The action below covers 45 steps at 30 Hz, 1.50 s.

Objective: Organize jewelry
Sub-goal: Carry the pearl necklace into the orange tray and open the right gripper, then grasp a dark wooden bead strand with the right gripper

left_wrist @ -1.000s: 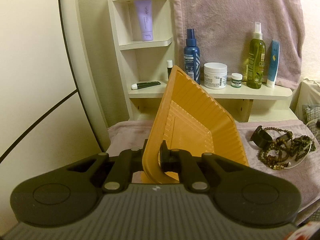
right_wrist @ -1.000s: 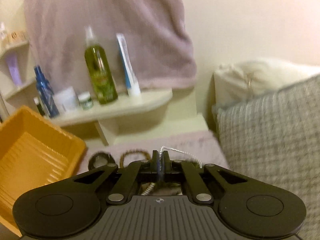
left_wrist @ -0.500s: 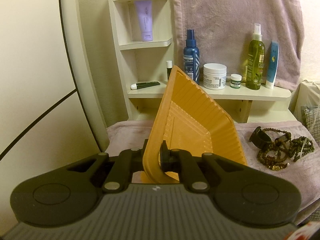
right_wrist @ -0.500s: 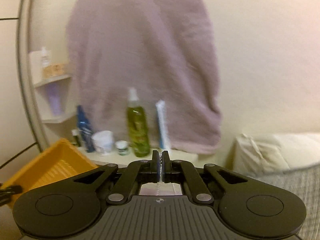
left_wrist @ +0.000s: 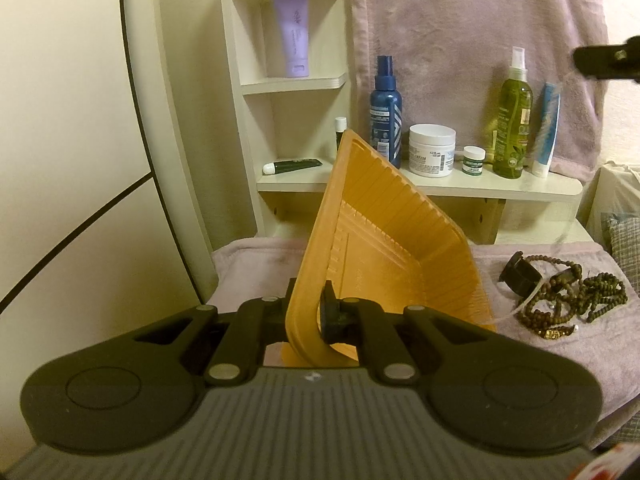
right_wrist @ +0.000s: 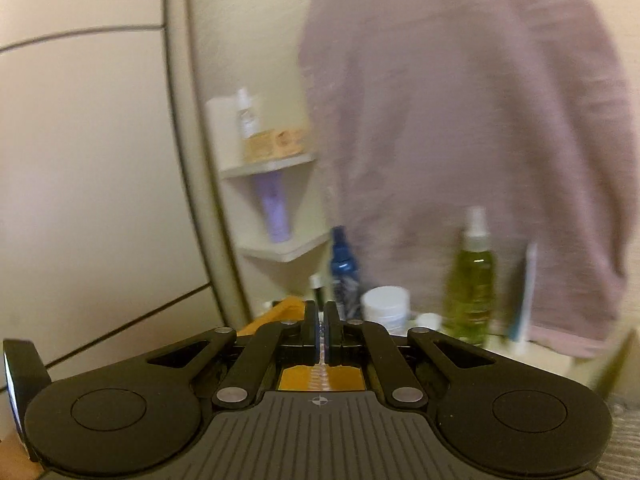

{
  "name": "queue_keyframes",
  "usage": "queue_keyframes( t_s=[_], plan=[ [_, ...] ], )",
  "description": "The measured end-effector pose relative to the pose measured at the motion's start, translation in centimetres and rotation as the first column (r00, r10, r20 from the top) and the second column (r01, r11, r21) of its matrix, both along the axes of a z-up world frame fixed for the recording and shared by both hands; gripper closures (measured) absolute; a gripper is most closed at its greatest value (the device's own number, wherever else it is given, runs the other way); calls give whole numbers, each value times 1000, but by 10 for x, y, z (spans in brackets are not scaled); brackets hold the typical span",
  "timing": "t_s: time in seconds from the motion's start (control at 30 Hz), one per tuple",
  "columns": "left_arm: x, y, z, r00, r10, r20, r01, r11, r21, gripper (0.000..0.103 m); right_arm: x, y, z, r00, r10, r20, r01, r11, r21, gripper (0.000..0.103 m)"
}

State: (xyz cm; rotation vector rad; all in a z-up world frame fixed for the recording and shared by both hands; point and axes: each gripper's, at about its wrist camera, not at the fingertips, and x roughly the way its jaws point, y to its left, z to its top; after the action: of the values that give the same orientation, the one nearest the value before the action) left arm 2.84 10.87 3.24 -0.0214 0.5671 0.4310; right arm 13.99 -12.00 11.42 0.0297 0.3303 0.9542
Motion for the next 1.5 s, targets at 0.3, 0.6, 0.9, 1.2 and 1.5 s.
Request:
queue_keyframes(
  t_s=[0.3, 0.6, 0.9, 1.2, 1.5],
  plan=[
    [1, 3, 0, 1000, 1, -1, -1, 1000, -10, 96, 20, 63, -55, 984, 97, -149, -109, 991, -77, 101],
    [1, 4, -1, 1000, 3, -3, -3, 1000, -14, 96, 40, 90, -77, 955, 150, -256, -167, 985, -49, 101],
    [2, 5, -1, 1000, 6, -6, -6, 1000, -16, 96, 48, 103, -91, 941, 163, -296, -194, 978, -78, 99],
    [1, 5, -1, 1000, 7, -6, -8, 1000, -21, 96, 45, 48, -105, 955, 26, -295, -45, 997, -59, 74],
    [0, 8, -3, 1000, 11, -6, -11, 999, -30, 96, 22, -21, -143, 937, -246, -249, 214, 965, -149, 66]
  ],
)
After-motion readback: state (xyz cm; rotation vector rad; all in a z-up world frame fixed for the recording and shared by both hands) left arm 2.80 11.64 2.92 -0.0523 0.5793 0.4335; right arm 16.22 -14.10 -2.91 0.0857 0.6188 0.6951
